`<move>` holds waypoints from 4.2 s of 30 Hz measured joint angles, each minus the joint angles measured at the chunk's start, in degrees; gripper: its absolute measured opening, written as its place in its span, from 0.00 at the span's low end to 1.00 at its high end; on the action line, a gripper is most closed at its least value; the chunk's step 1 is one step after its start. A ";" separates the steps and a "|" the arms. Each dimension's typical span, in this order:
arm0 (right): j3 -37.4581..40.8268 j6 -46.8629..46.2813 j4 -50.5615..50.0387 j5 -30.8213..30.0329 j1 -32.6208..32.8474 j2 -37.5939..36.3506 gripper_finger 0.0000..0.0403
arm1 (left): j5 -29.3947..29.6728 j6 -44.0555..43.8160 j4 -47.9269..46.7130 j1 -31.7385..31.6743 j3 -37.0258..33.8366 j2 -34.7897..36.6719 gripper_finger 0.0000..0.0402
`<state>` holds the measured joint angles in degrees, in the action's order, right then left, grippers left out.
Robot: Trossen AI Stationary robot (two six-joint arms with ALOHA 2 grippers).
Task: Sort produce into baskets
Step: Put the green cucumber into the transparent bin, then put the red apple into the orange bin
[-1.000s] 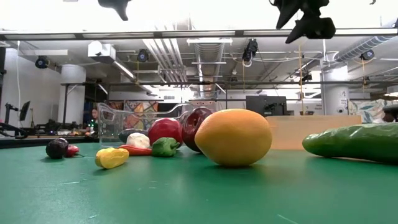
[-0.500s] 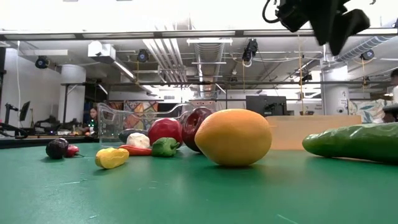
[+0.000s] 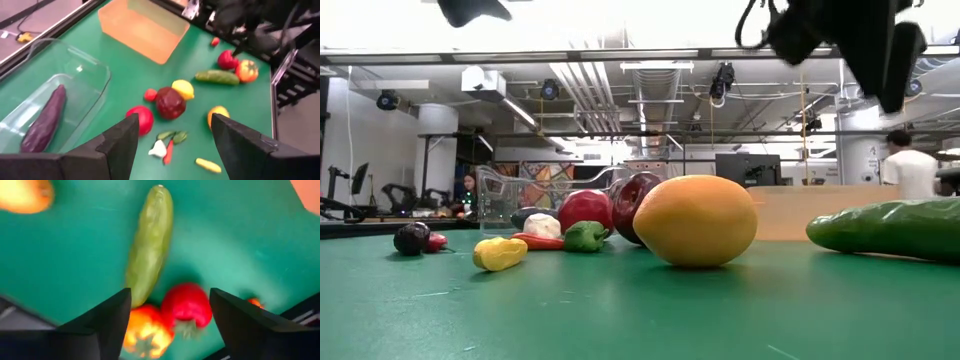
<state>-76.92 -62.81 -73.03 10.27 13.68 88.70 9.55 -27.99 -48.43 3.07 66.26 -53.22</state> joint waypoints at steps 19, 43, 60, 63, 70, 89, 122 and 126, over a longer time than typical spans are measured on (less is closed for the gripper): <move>2.33 9.94 12.70 -0.22 -0.07 20.12 0.59 | -0.03 0.44 7.87 0.00 -1.67 0.04 0.58; -9.50 15.25 26.39 -26.87 -10.14 0.35 0.37 | 3.50 -0.31 8.99 0.00 -0.53 -0.15 0.58; -8.80 49.44 75.93 -34.26 -26.45 15.91 0.39 | 5.93 -13.23 12.40 5.88 7.90 2.37 0.58; -8.73 50.44 76.36 -34.09 -26.31 18.10 0.38 | 9.09 -13.11 12.42 8.26 8.78 2.31 0.58; -8.86 51.18 75.96 -34.06 -26.36 19.44 0.46 | 13.77 -14.42 12.38 11.15 8.24 1.55 0.58; -11.86 49.89 69.40 -30.80 -26.56 15.04 0.61 | 13.47 -17.50 4.94 11.15 8.13 -1.10 0.58; -23.17 46.44 14.99 -16.12 -13.92 3.94 0.73 | 3.98 2.01 -1.75 11.23 7.84 -15.20 0.58; -23.16 54.04 15.22 -13.86 -13.56 7.95 0.78 | 4.66 1.71 -1.61 11.23 7.84 -14.51 0.58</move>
<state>-100.08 -8.77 -57.81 -3.59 0.11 96.65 14.21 -26.28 -50.04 14.31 74.11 -67.73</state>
